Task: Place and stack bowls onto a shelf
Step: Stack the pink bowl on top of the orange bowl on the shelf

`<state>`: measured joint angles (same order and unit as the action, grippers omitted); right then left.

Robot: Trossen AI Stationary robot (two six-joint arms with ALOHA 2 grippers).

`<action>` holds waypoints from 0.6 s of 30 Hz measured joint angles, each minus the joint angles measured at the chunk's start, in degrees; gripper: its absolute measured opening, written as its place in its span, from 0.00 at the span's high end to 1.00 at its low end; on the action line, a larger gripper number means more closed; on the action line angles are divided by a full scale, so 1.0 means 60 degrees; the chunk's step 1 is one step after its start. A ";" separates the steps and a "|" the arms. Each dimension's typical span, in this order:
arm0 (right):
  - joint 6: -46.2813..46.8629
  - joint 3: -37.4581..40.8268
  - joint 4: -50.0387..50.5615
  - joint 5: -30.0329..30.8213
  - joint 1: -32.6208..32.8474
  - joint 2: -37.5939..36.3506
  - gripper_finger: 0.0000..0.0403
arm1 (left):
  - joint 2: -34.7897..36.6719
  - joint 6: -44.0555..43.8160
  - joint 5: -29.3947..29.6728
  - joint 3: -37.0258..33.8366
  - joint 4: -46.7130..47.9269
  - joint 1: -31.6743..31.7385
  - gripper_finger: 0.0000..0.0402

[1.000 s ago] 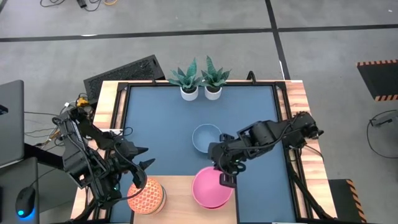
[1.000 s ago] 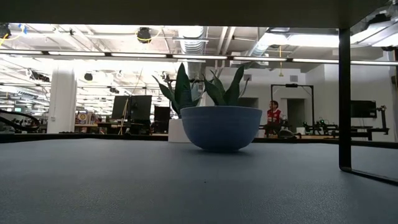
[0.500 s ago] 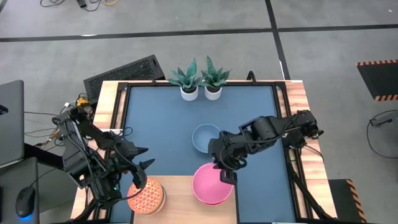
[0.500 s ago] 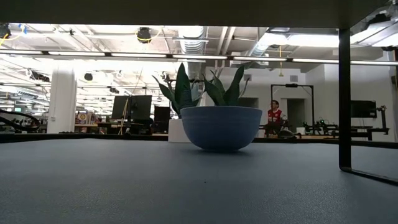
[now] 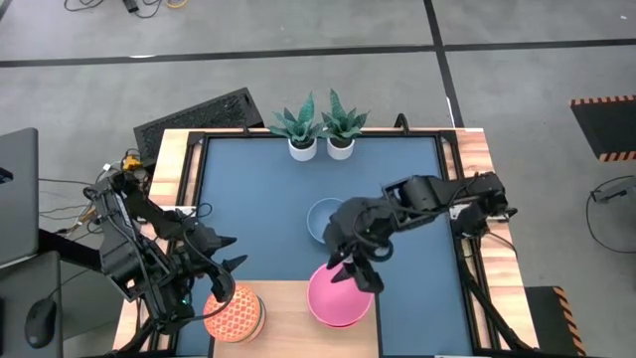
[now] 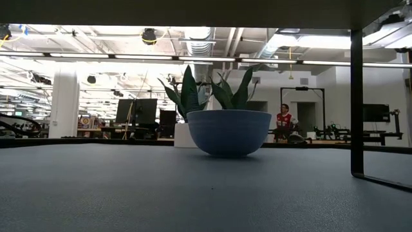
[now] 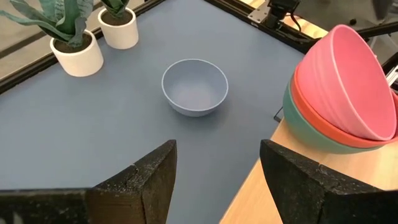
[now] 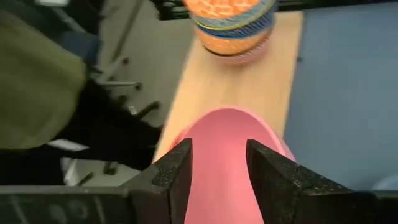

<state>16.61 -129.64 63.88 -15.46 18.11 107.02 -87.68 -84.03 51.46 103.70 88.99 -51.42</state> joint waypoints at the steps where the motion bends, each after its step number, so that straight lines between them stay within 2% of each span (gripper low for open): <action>1: -0.0094 0.0000 -0.0050 -0.0280 -0.0081 -0.0007 0.57 | 0.0000 -0.0019 0.0001 0.0000 0.0000 0.0000 0.46; 7: -0.0523 0.0247 -0.0008 -0.1120 -0.0622 -0.0011 0.60 | 0.0000 -0.0032 0.0004 0.0000 0.0000 -0.0001 0.46; 10: -0.0566 0.0770 -0.0071 -0.1709 -0.0913 -0.0015 0.60 | -0.0011 -0.0077 0.0008 0.0001 0.0000 -0.0002 0.46; 18: -0.0608 0.2018 -0.0306 -0.2394 -0.1356 -0.0004 0.61 | -0.0018 -0.0189 0.0007 0.0002 0.0000 -0.0001 0.46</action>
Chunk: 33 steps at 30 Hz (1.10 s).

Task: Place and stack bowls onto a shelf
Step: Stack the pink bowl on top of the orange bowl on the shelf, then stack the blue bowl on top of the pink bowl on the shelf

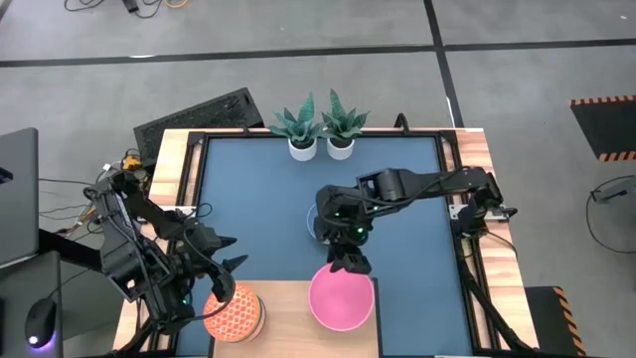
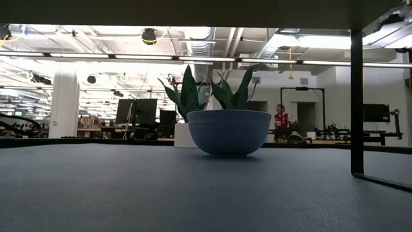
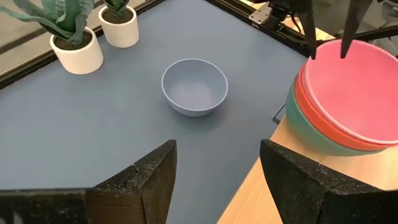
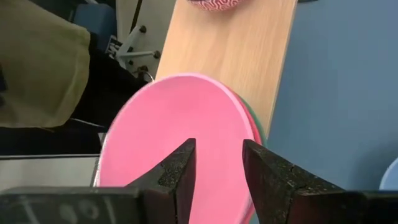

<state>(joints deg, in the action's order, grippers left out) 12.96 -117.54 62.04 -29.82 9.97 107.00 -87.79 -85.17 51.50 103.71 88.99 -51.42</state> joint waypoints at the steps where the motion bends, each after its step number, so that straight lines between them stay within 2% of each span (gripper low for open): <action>1: -0.0002 0.0025 0.0000 -0.0043 -0.0024 0.0000 0.61 | 0.0000 -0.0018 0.0001 -0.0002 0.0002 0.0000 0.46; 8: -0.0149 0.0051 -0.0259 -0.0077 -0.0064 -0.0060 0.63 | 0.0000 -0.0140 0.0015 -0.0001 0.0004 0.0001 0.46; 13: -0.0359 0.0051 -0.0206 0.0131 0.0232 -0.0636 0.64 | 0.0000 -0.0258 0.0017 0.0001 0.0004 0.0001 0.46; 16: -0.0873 0.0051 -0.0099 0.1536 0.0358 -0.1028 0.65 | 0.0000 -0.0262 0.0019 -0.0002 0.0004 0.0001 0.46; 21: -0.0639 0.0048 0.0803 0.5274 -0.0374 -0.1366 0.65 | 0.0000 -0.0273 0.0061 -0.0002 0.0004 0.0019 0.46; 22: -0.0456 0.0051 0.0992 0.5556 -0.0570 -0.1363 0.65 | 0.0000 -0.0279 0.0109 0.0000 0.0004 0.0019 0.46; 26: 0.0665 0.0414 0.1362 0.5636 -0.1235 -0.1087 0.65 | 0.0000 -0.0562 0.0288 -0.0001 0.0001 0.0019 0.46; 33: 0.1625 0.2788 0.1176 0.6737 -0.1934 -0.0655 0.65 | 0.0000 -0.1195 -0.0179 0.0000 0.0009 0.0023 0.46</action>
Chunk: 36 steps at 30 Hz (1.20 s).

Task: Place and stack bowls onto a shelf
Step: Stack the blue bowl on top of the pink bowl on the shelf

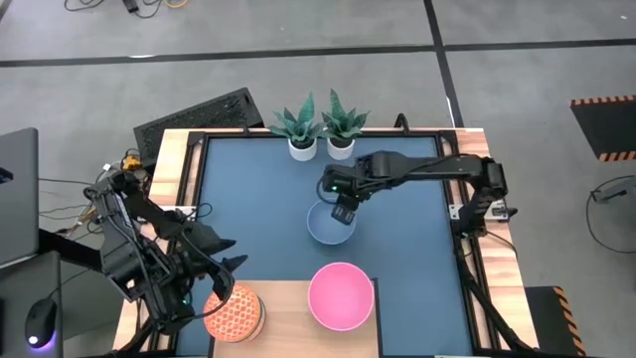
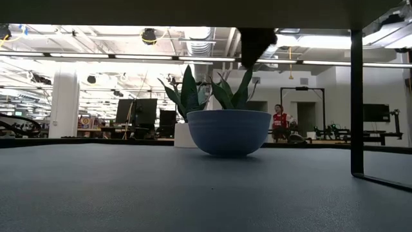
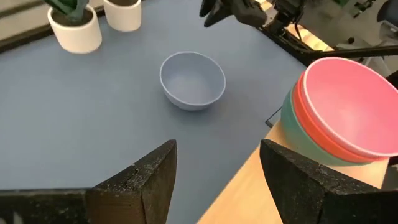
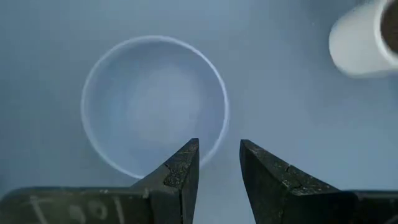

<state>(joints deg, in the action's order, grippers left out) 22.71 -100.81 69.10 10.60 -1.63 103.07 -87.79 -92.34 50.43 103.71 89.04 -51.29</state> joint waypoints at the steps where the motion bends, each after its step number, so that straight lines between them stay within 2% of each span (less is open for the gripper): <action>1: 0.0193 0.0360 -0.0384 0.0002 -0.0106 0.0002 0.65 | 0.0000 -0.0076 -0.0042 0.0001 0.0002 0.0000 0.46; 8: 0.0695 0.2266 -0.2305 -0.0019 -0.0634 -0.0081 0.62 | 0.0000 -0.0971 -0.0049 0.0001 0.0129 0.0006 0.46; 15: 0.1192 0.3703 -0.4192 -0.0430 -0.1173 -0.0085 0.44 | 0.0000 -0.1776 -0.0079 0.0002 0.0166 0.0188 0.46; 18: 0.1251 0.4116 -0.4647 -0.0499 -0.1392 -0.0085 0.39 | 0.0000 -0.1826 -0.0147 0.0002 0.0162 0.0379 0.46; 25: 0.1315 0.5151 -0.5569 -0.0551 -0.1715 -0.0092 0.39 | 0.0000 -0.1804 -0.0689 0.0002 0.0162 0.0871 0.46; 31: 0.1320 0.5511 -0.5903 -0.1325 -0.1722 -0.0092 0.40 | 0.0000 -0.1720 -0.1087 0.0002 0.0162 0.1109 0.46; 36: 0.1418 0.5514 -0.5878 -0.1744 -0.1664 -0.0092 0.49 | 0.0000 -0.1452 -0.1102 0.0002 0.0162 0.1120 0.46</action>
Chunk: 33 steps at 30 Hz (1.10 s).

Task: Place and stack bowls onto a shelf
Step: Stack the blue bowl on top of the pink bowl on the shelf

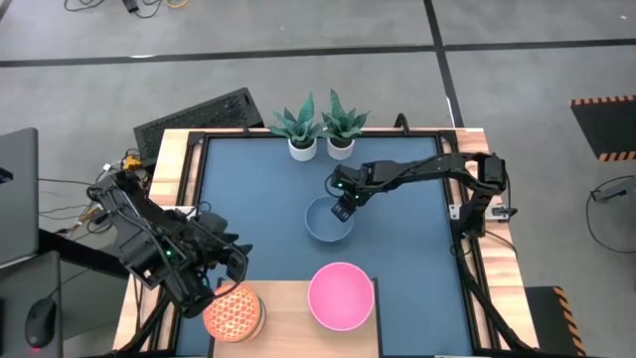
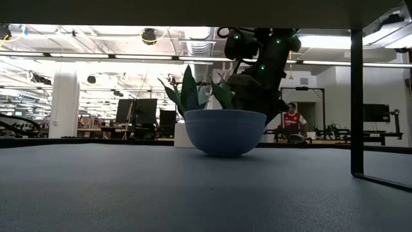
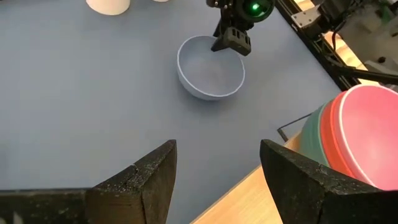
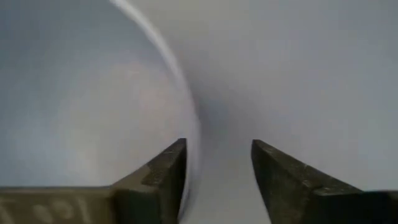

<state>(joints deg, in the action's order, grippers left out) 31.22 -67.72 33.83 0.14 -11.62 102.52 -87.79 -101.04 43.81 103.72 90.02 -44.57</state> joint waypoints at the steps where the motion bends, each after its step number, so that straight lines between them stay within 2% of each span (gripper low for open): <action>1: 0.0048 0.0000 0.0007 -0.0108 0.0000 0.0000 0.53 | 0.0000 -0.0001 -0.0004 0.0000 0.0000 -0.0002 0.46; 9: -0.0021 -0.0001 -0.0054 -0.0340 0.0087 -0.0005 0.93 | 0.0000 0.0278 -0.0266 0.0000 0.0000 0.0002 0.46; 14: 0.0043 -0.0371 0.0211 -0.0520 0.0127 -0.0065 0.94 | 0.0000 0.0777 -0.0431 0.0000 -0.0001 -0.0002 0.46; 17: 0.0042 -0.1143 0.0869 -0.0358 0.0118 -0.0296 0.94 | 0.0000 0.1152 -0.0430 0.0000 0.0000 -0.0002 0.46; 22: -0.0109 -0.2732 0.1798 0.0629 0.0040 -0.0791 0.94 | 0.0004 0.1889 -0.0418 0.0000 0.0000 -0.0002 0.46; 26: -0.0179 -0.4097 0.2553 0.0828 -0.0065 -0.1246 0.94 | 0.0004 0.2344 -0.0320 0.0000 -0.0001 -0.0002 0.46; 33: -0.0533 -0.5733 0.2286 0.0820 0.0814 -0.2242 0.94 | 0.0004 0.2963 -0.0067 0.0000 -0.0003 -0.0002 0.46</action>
<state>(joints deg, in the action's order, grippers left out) 28.02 -102.12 47.55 5.06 -6.74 89.07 -87.77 -83.26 43.41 103.72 90.00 -44.58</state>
